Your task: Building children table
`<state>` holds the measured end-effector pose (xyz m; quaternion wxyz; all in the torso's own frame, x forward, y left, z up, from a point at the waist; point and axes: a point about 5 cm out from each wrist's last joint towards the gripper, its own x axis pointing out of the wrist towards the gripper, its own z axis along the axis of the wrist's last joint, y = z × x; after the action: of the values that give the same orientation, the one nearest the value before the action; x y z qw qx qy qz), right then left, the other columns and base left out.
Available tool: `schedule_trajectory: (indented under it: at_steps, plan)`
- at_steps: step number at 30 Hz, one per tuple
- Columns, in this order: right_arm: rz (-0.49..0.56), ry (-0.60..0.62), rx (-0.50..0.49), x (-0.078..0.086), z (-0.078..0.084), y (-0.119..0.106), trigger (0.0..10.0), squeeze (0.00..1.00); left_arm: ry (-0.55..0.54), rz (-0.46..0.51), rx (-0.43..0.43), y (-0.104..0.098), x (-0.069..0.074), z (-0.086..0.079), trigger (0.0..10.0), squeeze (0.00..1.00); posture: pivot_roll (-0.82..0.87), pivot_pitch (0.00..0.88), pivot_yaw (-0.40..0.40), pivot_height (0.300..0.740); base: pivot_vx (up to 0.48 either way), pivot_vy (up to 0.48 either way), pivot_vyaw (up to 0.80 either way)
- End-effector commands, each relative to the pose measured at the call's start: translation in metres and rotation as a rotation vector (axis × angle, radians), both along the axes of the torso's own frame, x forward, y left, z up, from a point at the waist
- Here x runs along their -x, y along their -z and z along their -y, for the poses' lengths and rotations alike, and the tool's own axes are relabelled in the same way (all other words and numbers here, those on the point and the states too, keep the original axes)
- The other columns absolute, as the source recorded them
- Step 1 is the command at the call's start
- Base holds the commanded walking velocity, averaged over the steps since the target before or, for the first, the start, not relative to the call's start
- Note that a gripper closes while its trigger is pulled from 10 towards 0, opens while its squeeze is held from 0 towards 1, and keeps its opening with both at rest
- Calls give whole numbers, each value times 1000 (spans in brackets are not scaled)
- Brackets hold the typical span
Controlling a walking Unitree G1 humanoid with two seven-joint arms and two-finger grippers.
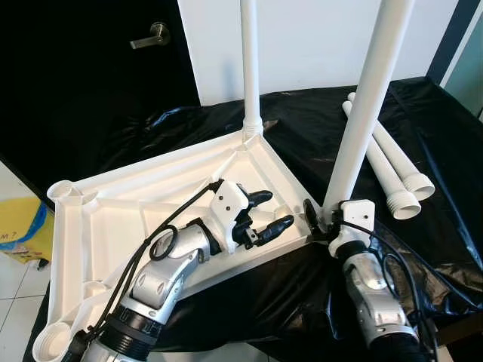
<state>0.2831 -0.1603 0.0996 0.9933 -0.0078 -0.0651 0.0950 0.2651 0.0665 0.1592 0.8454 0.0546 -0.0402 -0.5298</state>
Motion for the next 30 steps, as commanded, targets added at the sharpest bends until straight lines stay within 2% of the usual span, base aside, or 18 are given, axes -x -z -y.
schedule_trajectory:
  at_steps: [1,2,4,6,7,8,10,17,18,19,20,30]
  plan:
    - [7,-26,-16,1,-3,-1,10000,0,28,9,-15,0,2,0,10000,0,-153,0,47,740,0,0,0]
    - [7,-26,-16,1,-3,-1,10000,0,28,9,-15,0,2,0,10000,0,-153,0,47,740,0,0,0]
    - [31,-149,23,-4,3,-10,10000,0,37,3,-15,2,4,2,10000,0,-155,0,40,740,0,0,0]
    - [31,-149,23,-4,3,-10,10000,0,37,3,-15,2,4,2,10000,0,-155,0,40,740,0,0,0]
    - [40,-219,61,-8,6,-15,10000,0,40,-1,-14,3,5,3,10000,0,-158,0,39,740,0,0,0]
    - [40,-219,61,-8,6,-15,10000,0,40,-1,-14,3,5,3,10000,0,-158,0,39,740,0,0,0]
    - [35,-324,126,-19,10,-21,10000,0,45,-1,-13,4,5,5,10000,0,-150,0,30,740,0,0,0]
    - [17,-404,169,-31,9,-24,10000,0,32,6,-10,2,3,4,10000,0,-130,0,23,740,0,0,0]
    - [12,-412,174,-32,10,-24,5373,0,26,9,-9,1,3,4,10000,0,-123,0,20,740,0,0,0]
    - [12,-412,174,-32,10,-24,5373,0,26,9,-9,1,3,4,10000,0,-123,0,20,740,0,0,0]
    - [5,-423,176,-33,11,-24,0,0,19,11,-7,0,3,3,10000,0,-117,0,16,740,0,0,0]
    - [-28,-442,180,-36,21,-18,0,0,1,12,-1,0,5,2,10000,0,-104,0,3,740,0,0,0]
